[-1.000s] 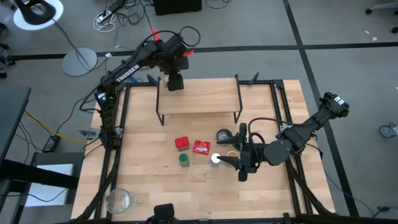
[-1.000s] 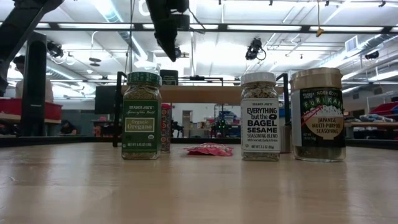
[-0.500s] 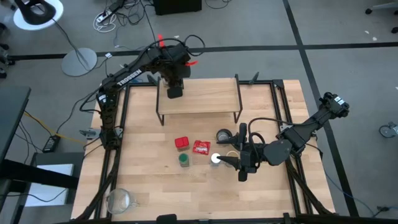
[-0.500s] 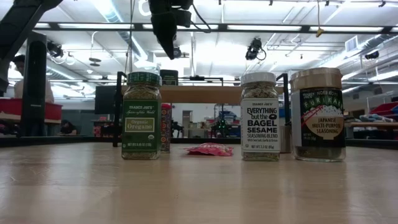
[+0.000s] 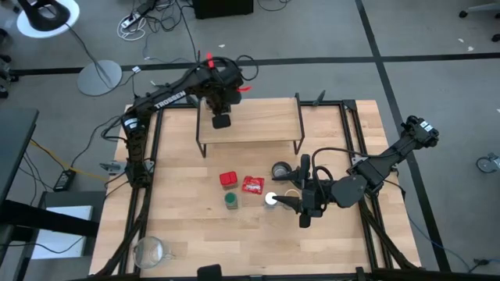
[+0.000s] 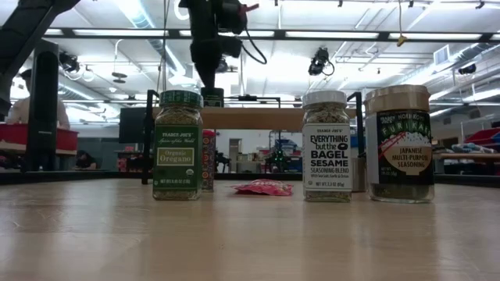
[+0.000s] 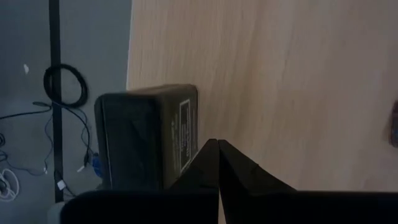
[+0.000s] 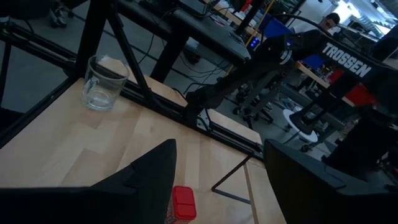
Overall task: Shelf spices
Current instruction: Put the black seasoning can on the shelf
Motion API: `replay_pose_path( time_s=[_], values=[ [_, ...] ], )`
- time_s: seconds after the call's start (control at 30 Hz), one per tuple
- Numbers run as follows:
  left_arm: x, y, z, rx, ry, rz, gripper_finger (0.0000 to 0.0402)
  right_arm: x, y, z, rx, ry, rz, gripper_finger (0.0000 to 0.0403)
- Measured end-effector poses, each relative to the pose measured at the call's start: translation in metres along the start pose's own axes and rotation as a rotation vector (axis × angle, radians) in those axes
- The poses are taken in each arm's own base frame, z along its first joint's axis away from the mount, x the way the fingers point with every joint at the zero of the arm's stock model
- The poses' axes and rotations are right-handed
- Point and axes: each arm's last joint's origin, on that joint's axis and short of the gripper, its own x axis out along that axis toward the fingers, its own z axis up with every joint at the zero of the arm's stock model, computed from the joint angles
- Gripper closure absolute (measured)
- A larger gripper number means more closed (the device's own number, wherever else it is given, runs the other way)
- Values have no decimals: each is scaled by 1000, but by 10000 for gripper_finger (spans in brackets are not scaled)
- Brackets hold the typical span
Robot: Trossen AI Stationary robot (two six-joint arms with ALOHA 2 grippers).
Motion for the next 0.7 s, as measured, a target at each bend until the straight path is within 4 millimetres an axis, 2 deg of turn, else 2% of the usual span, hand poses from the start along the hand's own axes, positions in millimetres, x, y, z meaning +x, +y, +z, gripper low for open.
replay_pose_path(
  time_s=[0.7],
  values=[
    [27, 8, -8, -22, 75, 43, 398, 0, 0, 0, 2, -5, 5, 163]
  ],
)
